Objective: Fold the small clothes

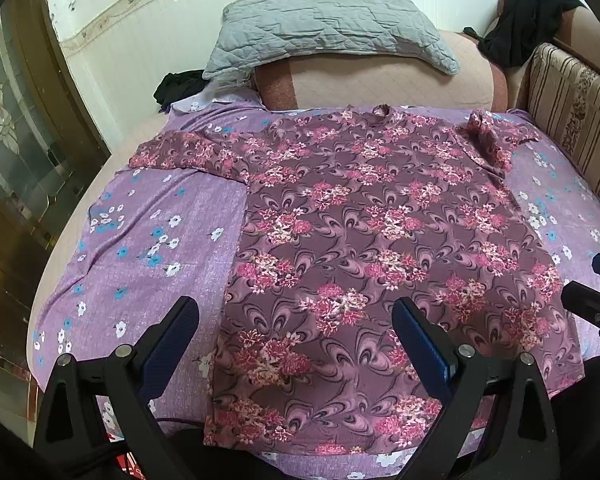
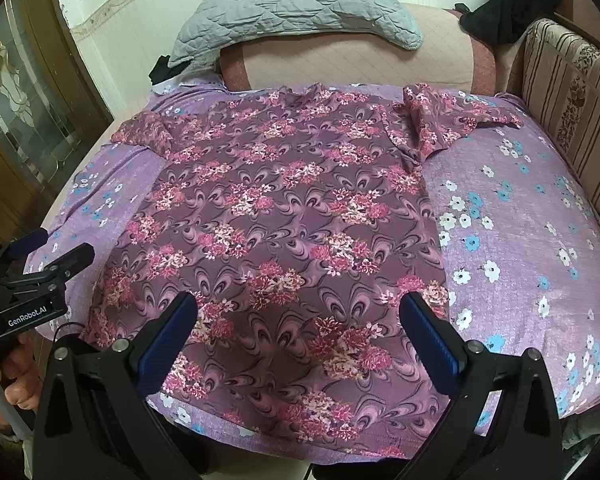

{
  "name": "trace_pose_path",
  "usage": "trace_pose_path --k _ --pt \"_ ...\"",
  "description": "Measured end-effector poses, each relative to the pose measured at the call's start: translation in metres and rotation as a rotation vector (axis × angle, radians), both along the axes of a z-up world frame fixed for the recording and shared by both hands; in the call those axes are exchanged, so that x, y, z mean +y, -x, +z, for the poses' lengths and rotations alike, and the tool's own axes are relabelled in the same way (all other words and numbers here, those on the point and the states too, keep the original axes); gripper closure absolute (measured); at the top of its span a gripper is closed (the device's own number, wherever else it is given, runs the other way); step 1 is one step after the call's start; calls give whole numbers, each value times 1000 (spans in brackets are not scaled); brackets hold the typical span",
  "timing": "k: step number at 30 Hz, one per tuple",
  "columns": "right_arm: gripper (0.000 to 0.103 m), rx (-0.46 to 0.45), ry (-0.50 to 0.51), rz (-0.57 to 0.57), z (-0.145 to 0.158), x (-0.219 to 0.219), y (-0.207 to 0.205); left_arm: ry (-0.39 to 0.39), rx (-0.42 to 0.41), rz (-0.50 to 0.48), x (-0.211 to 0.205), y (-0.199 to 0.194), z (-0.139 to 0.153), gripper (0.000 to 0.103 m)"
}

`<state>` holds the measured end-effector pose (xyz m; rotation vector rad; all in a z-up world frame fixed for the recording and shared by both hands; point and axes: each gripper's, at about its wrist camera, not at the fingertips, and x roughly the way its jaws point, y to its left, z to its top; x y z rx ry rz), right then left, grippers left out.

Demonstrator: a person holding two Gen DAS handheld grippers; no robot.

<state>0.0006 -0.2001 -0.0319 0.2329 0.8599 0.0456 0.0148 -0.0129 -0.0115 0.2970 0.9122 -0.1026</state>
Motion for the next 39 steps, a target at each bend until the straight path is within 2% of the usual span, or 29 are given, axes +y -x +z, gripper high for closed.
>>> trace_pose_path --k 5,15,18,19,22,23,27,32,39 --pt "2 9 1 0 2 -2 -1 40 -40 -1 -1 0 1 5" --pt "2 14 -6 -2 1 -4 -4 -19 -26 0 -3 -4 1 5" --pt "2 20 -25 -1 4 -5 -6 -33 -32 -1 -3 -4 1 5" --pt "2 20 -59 1 5 -8 -6 -25 -23 -2 -3 -4 0 5" --pt "2 -3 -32 -8 5 -9 -10 16 12 -6 -1 -8 -1 5" --pt "2 -22 8 -13 4 -10 -9 34 21 -9 -1 -11 -2 5" --pt "2 -51 68 -33 -2 -20 -13 65 6 -12 -2 -17 -6 5" --pt "2 -29 40 -54 -9 -34 -24 58 -10 -11 -8 -26 -12 5" --pt "2 -101 -58 -72 -16 -53 -37 84 16 -8 -11 -43 -22 5"
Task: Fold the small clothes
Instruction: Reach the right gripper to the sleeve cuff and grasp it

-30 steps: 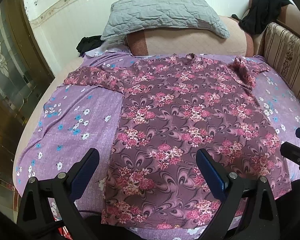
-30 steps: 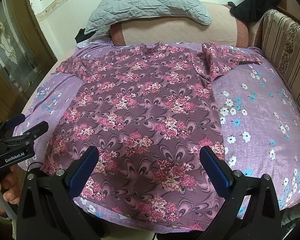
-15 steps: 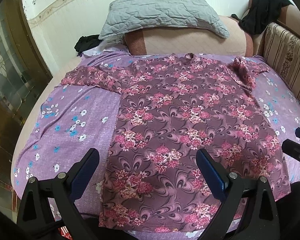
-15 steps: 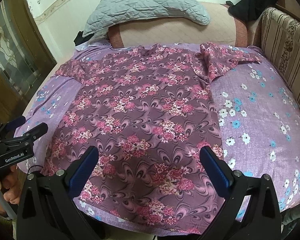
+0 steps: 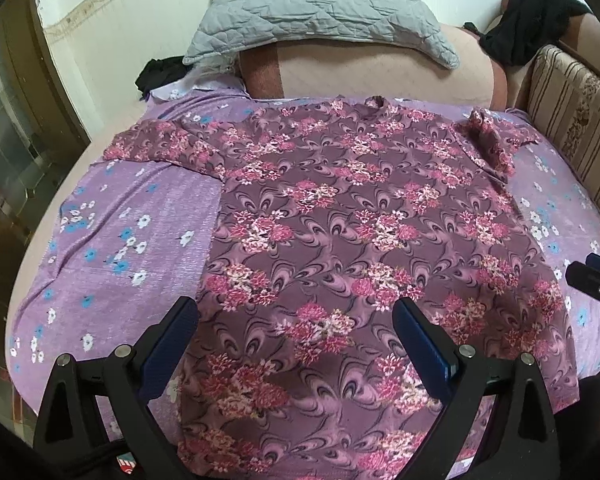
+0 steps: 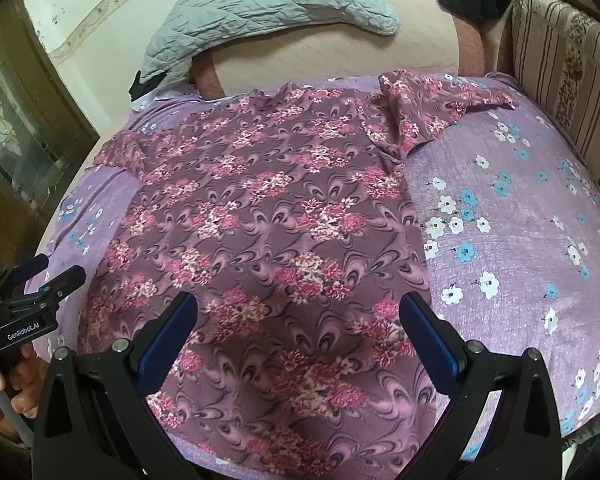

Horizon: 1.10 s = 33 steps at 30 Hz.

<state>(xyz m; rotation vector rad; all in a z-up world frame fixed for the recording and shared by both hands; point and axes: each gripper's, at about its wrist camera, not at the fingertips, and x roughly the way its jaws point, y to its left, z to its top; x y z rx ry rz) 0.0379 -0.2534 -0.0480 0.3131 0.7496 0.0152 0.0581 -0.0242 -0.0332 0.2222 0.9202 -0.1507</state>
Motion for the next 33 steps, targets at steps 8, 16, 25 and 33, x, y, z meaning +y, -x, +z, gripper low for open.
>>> trace_pose_path --k 8,16,25,33 --pt "2 -26 -62 -134 -5 -90 -44 -2 13 4 -8 -31 -11 5" --pt "26 20 -181 -348 -25 -235 -129 22 44 11 -22 -75 -27 4" --pt "32 25 -280 -537 -55 -344 -219 11 78 16 -27 -110 -57 4" --pt "44 143 -262 -626 -97 -382 -272 18 118 44 -17 -128 -78 4"
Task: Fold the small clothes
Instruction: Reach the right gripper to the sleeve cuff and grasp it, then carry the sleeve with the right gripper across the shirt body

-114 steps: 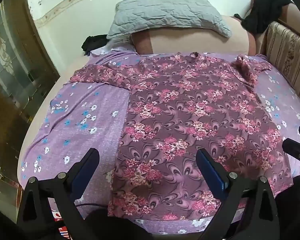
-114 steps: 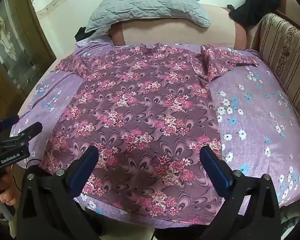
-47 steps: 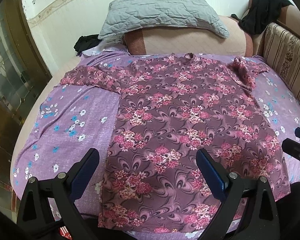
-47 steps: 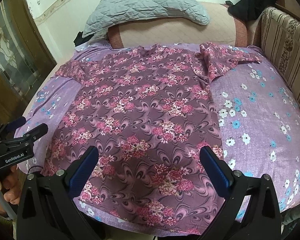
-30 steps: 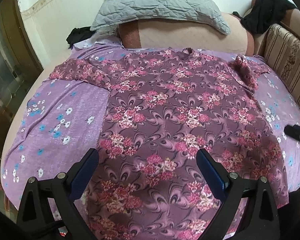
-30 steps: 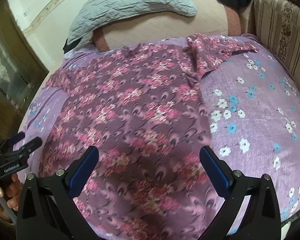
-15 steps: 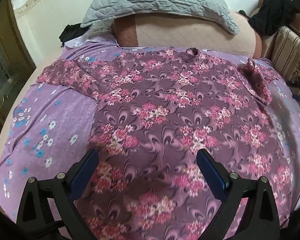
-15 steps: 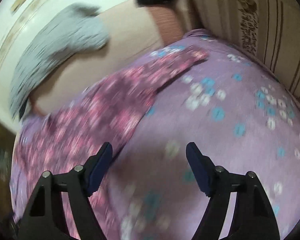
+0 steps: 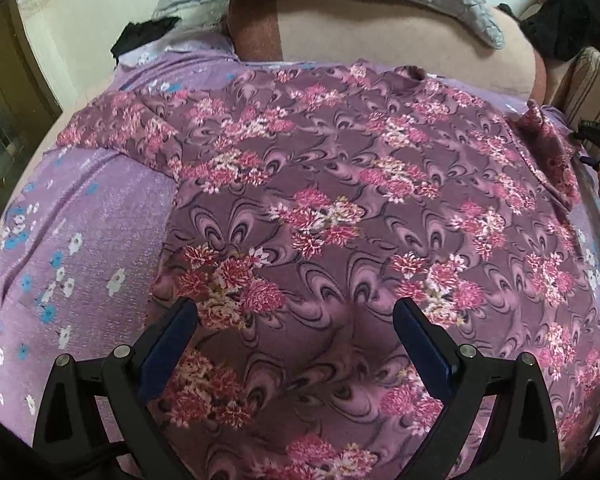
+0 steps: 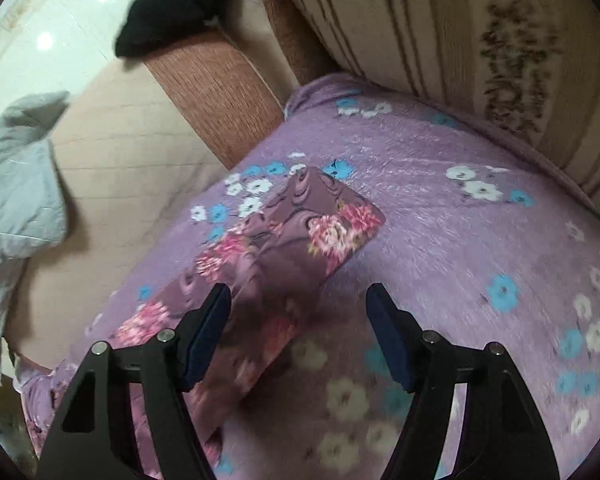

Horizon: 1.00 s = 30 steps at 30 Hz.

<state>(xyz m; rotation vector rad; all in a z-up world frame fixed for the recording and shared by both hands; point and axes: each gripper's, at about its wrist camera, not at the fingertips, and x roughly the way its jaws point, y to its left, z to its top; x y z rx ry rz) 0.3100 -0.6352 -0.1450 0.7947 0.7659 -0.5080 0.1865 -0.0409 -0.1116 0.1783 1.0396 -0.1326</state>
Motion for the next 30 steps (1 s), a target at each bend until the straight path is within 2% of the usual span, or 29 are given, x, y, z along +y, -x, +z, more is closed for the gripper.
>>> trace_pose_path --k 1,3,6,9,12,15,17,20,24,30 --pt "50 5 5 2 -2 -3 -2 6 6 2 1 -1 -2 4" --pt "78 3 16 28 0 -2 -5 14 9 2 2 -2 -3 4" --pt "90 -8 73 91 20 17 -1 24 6 -3 1 -2 -1 5" --pt "91 -68 114 184 51 50 7 53 4 -6 2 -1 3 4" --pt "91 -153 143 301 90 102 23 71 -2 -7 5 1 9 4" --pt "91 -228 131 415 119 156 33 97 0 -1 13 4 14 4" --pt "91 -275 89 516 135 204 36 126 5 6 21 6 17 4" --pt "91 -326 16 638 144 266 35 172 13 17 35 8 20 4" --pt "91 -348 -108 779 139 344 23 222 16 20 51 11 23 4" --pt "91 -302 -232 903 110 436 -3 271 1 24 73 14 29 4"
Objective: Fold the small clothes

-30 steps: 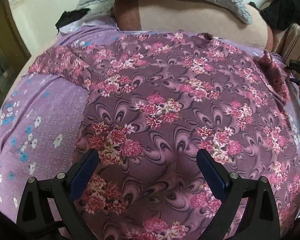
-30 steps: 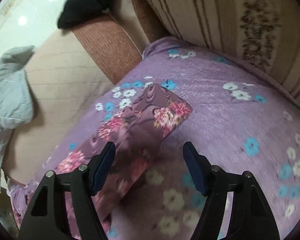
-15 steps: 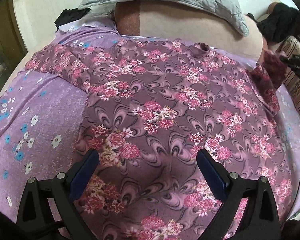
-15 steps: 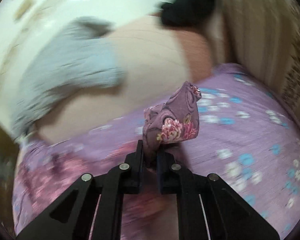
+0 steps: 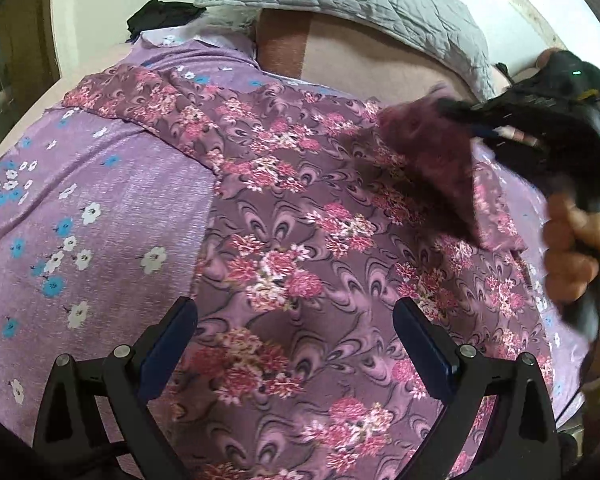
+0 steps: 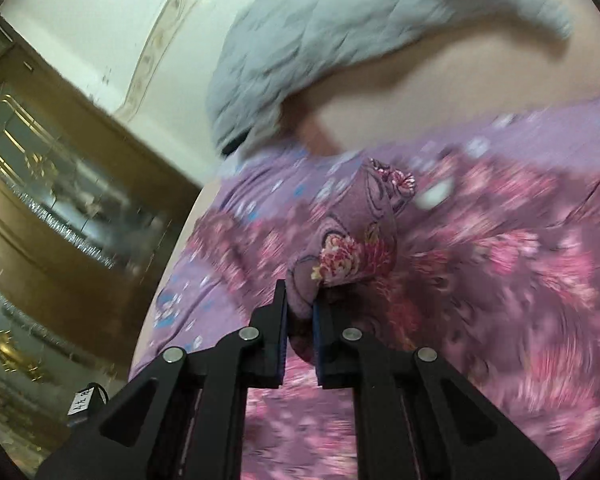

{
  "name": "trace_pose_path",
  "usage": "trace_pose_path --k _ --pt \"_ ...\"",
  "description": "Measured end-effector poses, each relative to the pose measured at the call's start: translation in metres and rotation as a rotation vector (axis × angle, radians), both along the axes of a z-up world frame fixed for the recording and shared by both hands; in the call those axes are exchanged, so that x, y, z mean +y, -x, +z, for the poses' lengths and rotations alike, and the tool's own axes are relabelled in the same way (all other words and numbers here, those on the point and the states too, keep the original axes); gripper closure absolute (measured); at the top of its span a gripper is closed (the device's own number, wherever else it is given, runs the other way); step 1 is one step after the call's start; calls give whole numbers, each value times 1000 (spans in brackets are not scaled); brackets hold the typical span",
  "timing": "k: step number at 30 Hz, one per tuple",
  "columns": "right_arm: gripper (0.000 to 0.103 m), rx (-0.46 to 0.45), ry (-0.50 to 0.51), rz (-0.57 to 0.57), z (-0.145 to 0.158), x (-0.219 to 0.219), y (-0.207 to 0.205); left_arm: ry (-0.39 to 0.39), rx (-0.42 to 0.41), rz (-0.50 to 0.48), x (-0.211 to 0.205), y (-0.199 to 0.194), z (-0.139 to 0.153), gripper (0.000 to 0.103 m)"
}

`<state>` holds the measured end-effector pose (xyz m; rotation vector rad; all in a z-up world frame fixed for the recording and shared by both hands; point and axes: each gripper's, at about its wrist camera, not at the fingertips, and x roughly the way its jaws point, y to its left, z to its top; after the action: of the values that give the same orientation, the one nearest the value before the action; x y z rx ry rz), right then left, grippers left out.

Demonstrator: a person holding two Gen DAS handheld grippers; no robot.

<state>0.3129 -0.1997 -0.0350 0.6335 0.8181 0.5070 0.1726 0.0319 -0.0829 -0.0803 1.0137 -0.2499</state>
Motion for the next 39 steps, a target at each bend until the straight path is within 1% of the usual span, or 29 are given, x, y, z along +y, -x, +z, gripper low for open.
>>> trace_pose_path --k 4,7,8,9,10,11,12,16,19,21,23,24,25,26,27,28,29,30,31,32,34,35,37,39 --pt "91 49 10 40 -24 26 -15 27 1 0 6 -5 -1 4" --pt "83 107 -6 53 -46 32 -19 28 -1 -6 3 -14 -6 4" --pt "74 121 -16 60 -51 36 -21 26 0 -11 0 -17 -8 4" --pt "60 130 -34 69 -56 37 -22 26 3 -15 -3 -22 -11 4" --pt "52 131 -45 70 -60 35 -22 29 7 -19 -7 -27 -13 4" --pt "38 131 -53 71 -62 33 -20 36 12 -26 -12 -33 -16 4" --pt "33 128 -70 74 -63 32 -19 46 16 -34 -18 -40 -19 4" --pt "33 97 -121 48 -57 11 -8 75 36 -45 -42 -71 -33 4" --pt "33 73 -128 -12 -50 -18 10 53 56 -51 -63 -100 -47 4" --pt "33 61 -138 -52 -48 -42 26 26 58 -27 -67 -115 -54 4" --pt "33 56 -133 -87 -47 -61 39 44 57 -1 -66 -128 -58 6" --pt "33 50 -118 -108 -47 -71 45 57 52 11 -63 -132 -58 8" --pt "33 47 -100 -126 -48 -79 51 69 42 21 -60 -135 -58 10" --pt "33 47 -73 -156 -48 -90 57 79 31 26 -58 -136 -57 17" --pt "33 45 -63 -175 -49 -98 61 88 17 24 -57 -137 -56 31" --pt "33 41 -54 -201 -50 -108 67 83 1 17 -57 -136 -56 42" --pt "33 39 -45 -228 -51 -117 72 73 -8 -6 -59 -136 -57 73" --pt "33 39 -39 -249 -53 -124 75 67 2 -39 -63 -137 -58 95" --pt "33 41 -33 -278 -55 -133 78 69 -1 -62 -65 -135 -53 95" --pt "33 45 -28 -299 -57 -140 81 59 -43 -65 -65 -133 -43 95" --pt "33 60 -12 -359 -64 -158 86 36 -162 -71 -62 -127 -18 95" --pt "33 66 0 -382 -66 -167 89 20 -188 -64 -61 -127 -13 95" --pt "33 85 44 -428 -71 -182 92 -16 -157 -73 -61 -137 -20 95" --pt "33 109 87 -464 -78 -193 88 -68 -131 -85 -63 -141 -34 95"
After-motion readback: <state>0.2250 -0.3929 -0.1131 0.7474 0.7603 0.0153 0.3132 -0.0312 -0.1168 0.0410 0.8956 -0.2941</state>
